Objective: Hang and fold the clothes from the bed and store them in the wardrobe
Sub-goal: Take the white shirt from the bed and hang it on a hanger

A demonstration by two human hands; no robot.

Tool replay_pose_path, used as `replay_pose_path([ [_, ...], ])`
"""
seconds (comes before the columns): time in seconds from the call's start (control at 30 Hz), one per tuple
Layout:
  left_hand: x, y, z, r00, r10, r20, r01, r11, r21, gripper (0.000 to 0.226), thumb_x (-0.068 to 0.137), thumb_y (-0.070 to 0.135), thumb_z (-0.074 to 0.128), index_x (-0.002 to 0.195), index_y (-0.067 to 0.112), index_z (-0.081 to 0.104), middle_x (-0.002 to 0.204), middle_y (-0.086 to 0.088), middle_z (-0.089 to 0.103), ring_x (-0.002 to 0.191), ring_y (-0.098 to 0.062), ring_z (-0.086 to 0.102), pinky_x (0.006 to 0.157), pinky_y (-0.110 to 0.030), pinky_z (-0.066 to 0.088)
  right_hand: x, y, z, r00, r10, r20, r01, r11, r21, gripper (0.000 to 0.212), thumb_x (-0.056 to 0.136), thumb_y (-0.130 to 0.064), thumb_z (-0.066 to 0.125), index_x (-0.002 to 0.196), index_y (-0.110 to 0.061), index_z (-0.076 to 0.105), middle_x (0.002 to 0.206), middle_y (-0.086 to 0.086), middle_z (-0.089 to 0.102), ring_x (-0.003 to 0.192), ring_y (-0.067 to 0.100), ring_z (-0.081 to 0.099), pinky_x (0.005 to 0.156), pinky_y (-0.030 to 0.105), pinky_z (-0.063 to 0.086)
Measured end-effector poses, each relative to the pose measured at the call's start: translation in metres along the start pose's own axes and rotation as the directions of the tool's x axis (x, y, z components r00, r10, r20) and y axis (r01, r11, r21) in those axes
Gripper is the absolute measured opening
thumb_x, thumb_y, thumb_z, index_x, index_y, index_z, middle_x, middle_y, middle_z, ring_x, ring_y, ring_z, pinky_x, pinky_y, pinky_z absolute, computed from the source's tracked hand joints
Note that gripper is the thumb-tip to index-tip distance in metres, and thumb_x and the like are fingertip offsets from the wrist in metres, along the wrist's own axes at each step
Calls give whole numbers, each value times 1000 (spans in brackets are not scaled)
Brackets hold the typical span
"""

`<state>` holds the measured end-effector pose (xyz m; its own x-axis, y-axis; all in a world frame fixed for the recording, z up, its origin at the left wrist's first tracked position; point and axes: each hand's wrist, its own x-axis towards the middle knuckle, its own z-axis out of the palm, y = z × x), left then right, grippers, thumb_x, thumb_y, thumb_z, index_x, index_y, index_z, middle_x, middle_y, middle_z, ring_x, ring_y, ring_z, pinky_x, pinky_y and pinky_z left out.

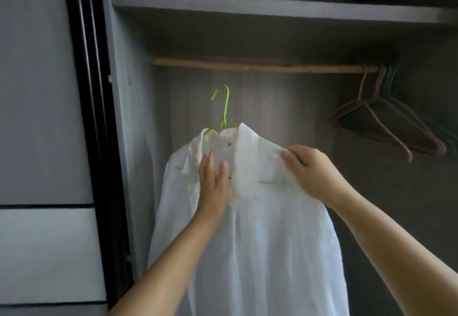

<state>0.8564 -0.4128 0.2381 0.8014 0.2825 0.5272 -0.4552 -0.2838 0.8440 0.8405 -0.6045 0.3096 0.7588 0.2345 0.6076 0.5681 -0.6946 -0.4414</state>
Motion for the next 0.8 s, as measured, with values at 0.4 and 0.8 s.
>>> replay_pose_path([
  [0.4,89,-7,-78,926,-346,-149,290,907,-306,16,99,21,51,90,14,62,86,-8,65,78,-23,59,70,-29,46,154,-123,81,979,-48,-198,53,998,22,29,103,-24,35,79,-12,47,74,3,50,67,25,46,54,32,29],
  [0.8,115,-63,-118,770,-558,-309,427,811,-400,34,99,14,50,127,-3,54,122,-22,60,111,-36,57,97,-40,45,186,-159,155,999,44,28,-43,997,-63,25,95,-8,37,110,-3,56,106,17,64,91,34,61,66,33,42],
])
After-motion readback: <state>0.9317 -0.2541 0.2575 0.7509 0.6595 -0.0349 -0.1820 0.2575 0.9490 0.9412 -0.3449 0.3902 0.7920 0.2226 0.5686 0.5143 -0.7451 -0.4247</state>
